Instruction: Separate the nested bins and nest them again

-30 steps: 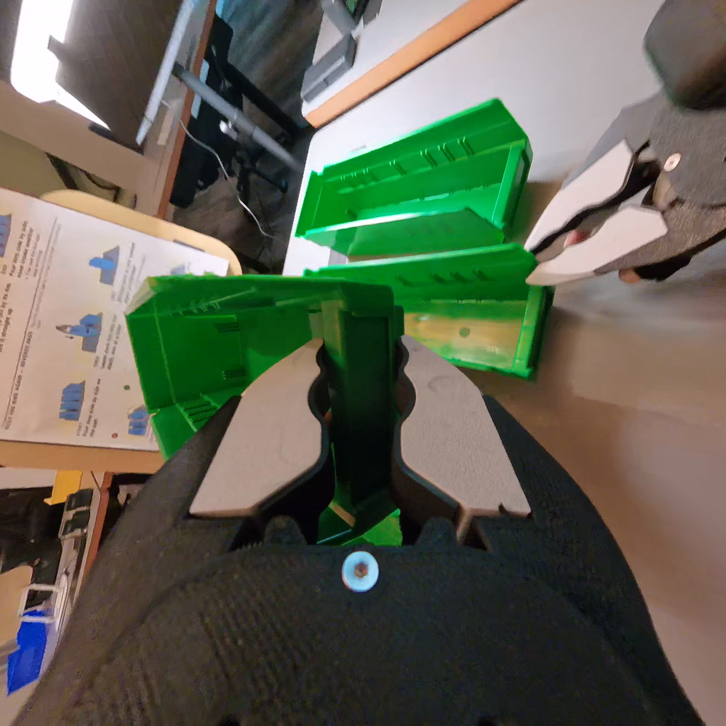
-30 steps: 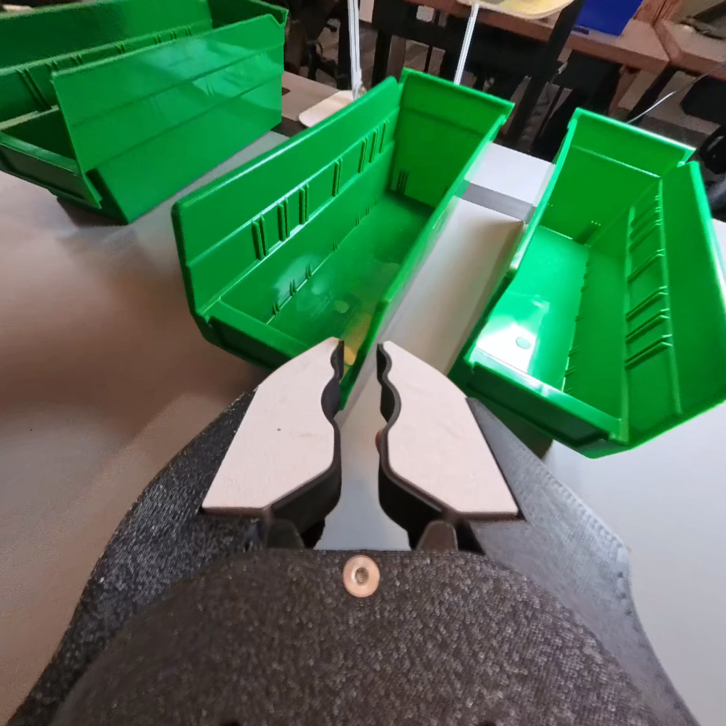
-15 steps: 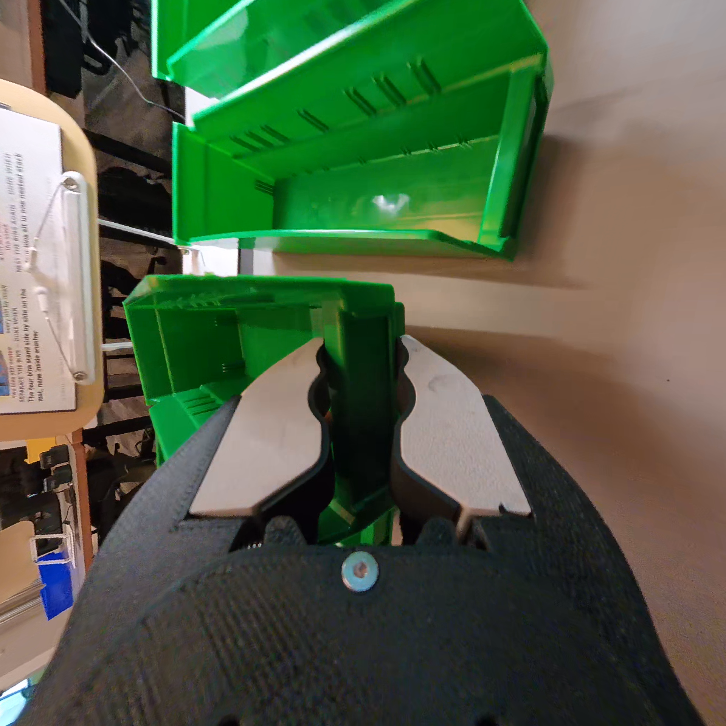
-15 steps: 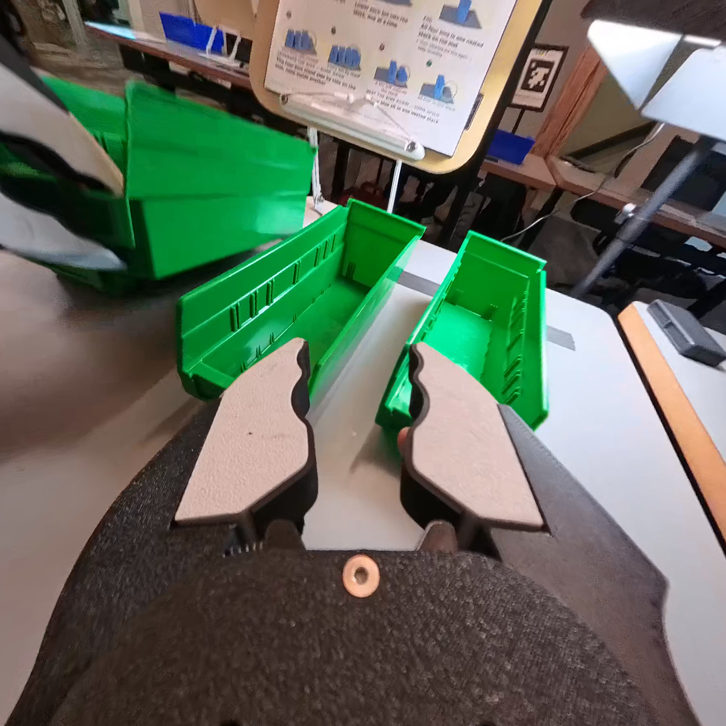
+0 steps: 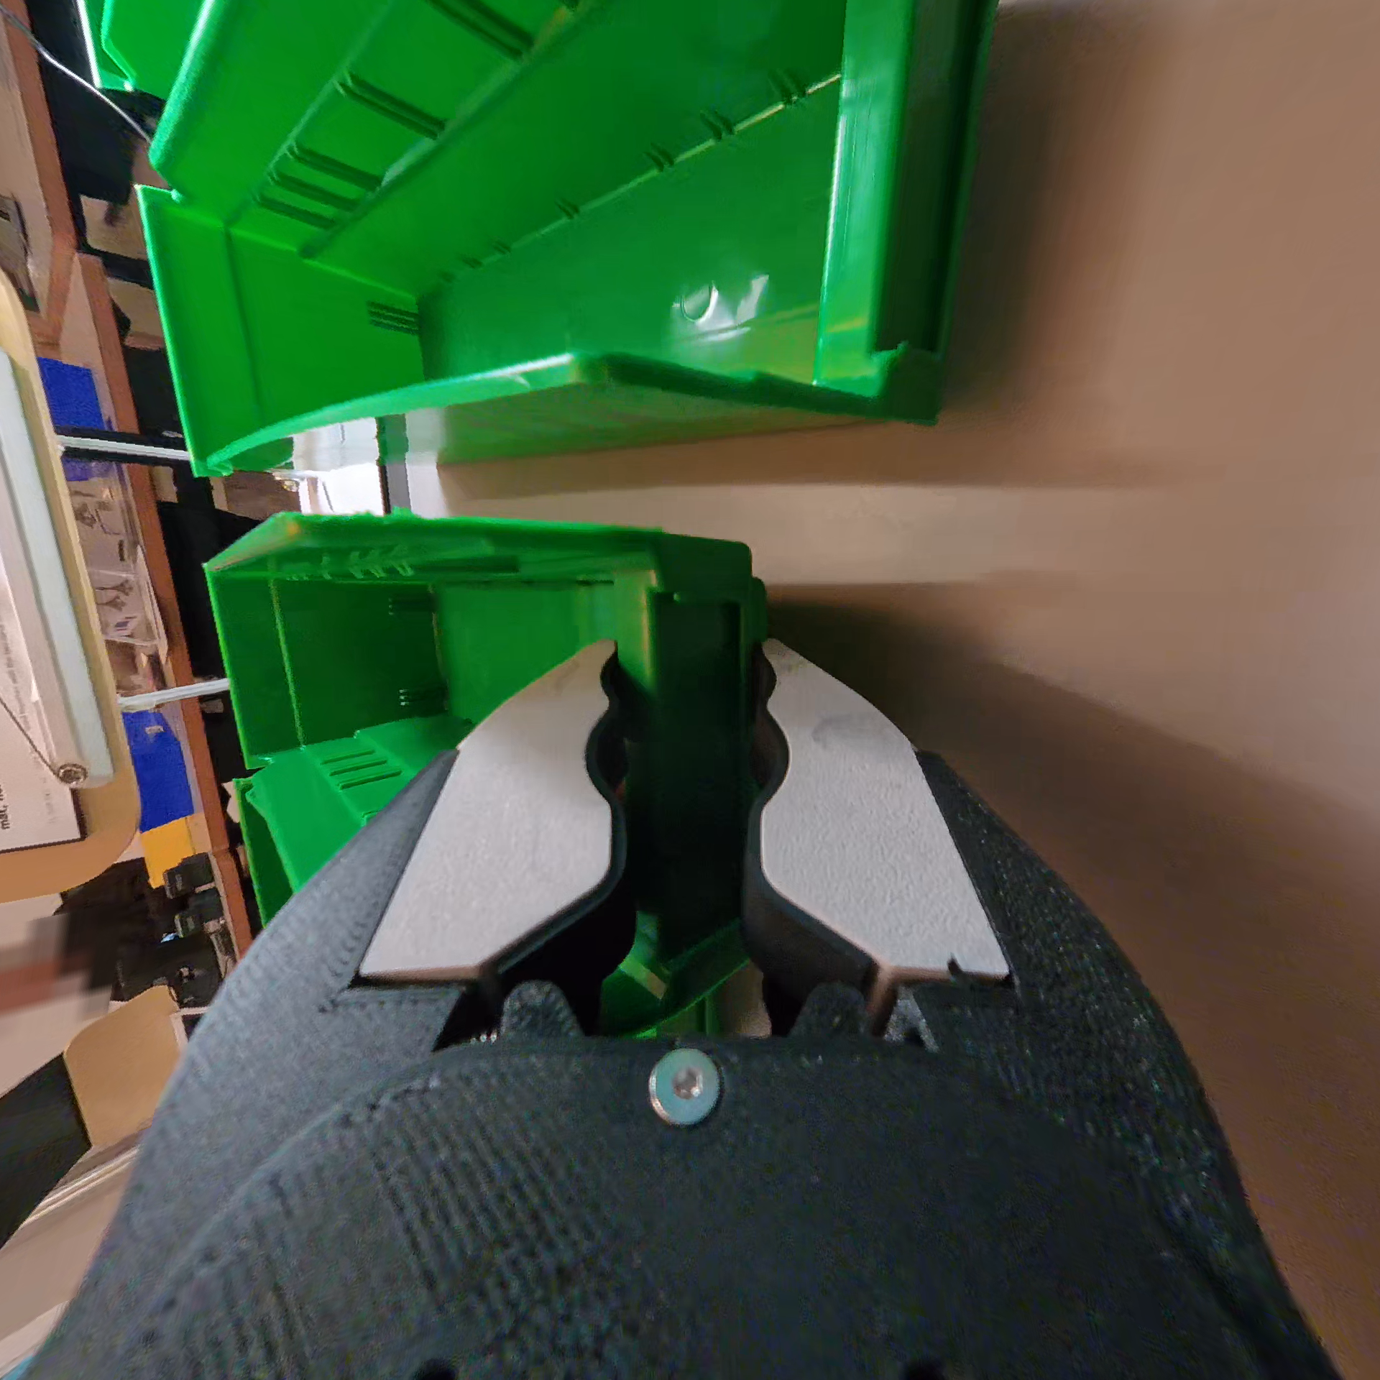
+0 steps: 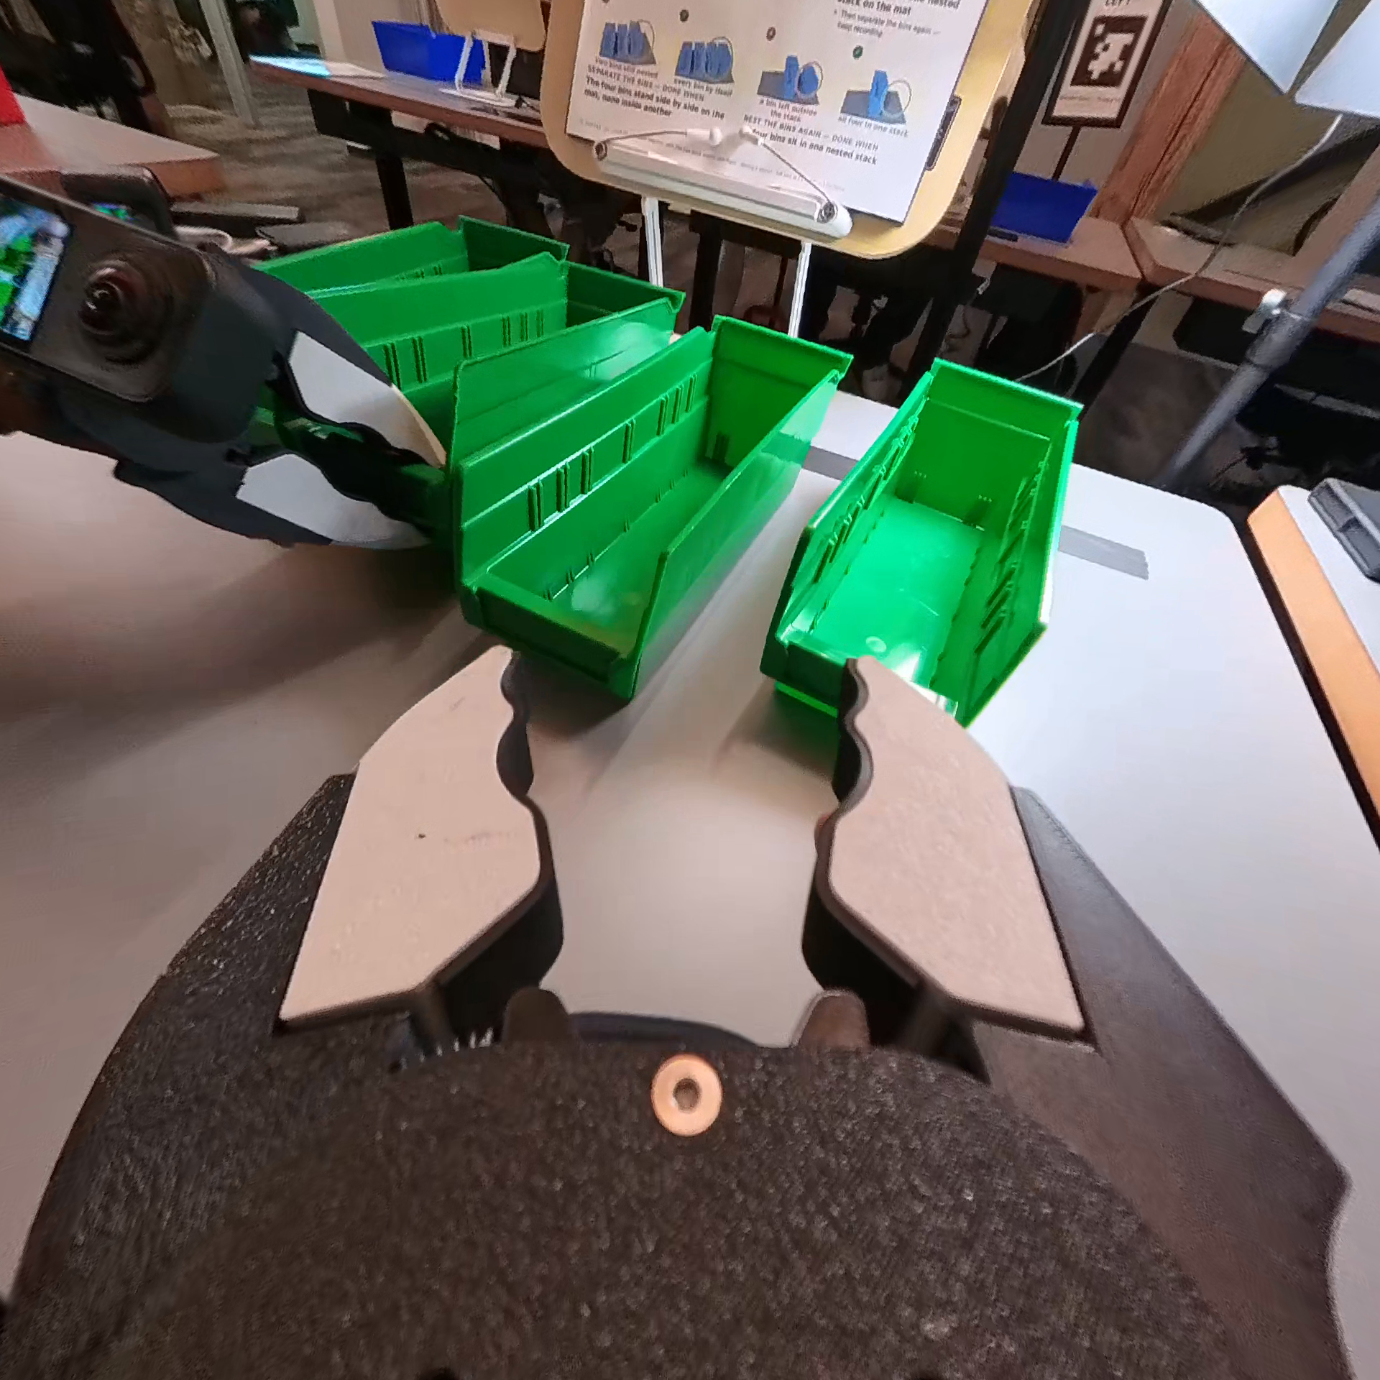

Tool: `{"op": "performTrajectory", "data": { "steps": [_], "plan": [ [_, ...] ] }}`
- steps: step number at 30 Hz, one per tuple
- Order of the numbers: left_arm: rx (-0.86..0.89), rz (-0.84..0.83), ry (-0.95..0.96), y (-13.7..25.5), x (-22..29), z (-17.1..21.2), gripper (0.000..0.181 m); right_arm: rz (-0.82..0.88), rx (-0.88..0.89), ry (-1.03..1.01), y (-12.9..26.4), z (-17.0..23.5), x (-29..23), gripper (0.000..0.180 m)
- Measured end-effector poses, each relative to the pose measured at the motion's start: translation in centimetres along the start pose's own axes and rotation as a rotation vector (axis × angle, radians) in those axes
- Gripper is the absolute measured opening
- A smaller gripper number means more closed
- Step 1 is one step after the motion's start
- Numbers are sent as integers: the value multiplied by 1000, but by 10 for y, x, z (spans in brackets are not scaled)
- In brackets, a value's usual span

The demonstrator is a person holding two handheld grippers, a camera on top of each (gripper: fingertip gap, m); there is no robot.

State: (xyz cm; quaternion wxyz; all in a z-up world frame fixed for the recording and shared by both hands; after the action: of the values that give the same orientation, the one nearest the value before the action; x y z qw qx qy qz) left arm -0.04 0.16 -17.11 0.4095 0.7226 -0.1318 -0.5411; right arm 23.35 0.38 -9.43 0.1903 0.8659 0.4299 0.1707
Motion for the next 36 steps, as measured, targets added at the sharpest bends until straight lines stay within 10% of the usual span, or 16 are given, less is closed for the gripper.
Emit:
{"op": "performTrajectory", "data": {
  "steps": [19, 28, 36],
  "plan": [
    [55, -24, -83, -24, 15, 8, 34, -75, -50, 17, -12, 13, -17, 80],
    [492, 34, 310, 63, 3, 4, 52, -109, -123, 87, -29, 26, -18, 63],
    [623, 44, 678, 99, -5, 87, 48, -156, -253, 304, -82, 32, -45, 43]
  ]
}}
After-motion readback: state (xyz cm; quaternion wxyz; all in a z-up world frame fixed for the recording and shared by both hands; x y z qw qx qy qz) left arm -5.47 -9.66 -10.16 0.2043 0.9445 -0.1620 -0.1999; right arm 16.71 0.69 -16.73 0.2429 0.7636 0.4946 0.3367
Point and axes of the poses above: each gripper's, where its closed fingertips meet, y back along the fingers, z out of its underside, x = y × z across the jaws, the point moved 3 cm from there along y, back along the fingers, and after that the axes turned 13 degrees about -x, right-handed, at the moved point
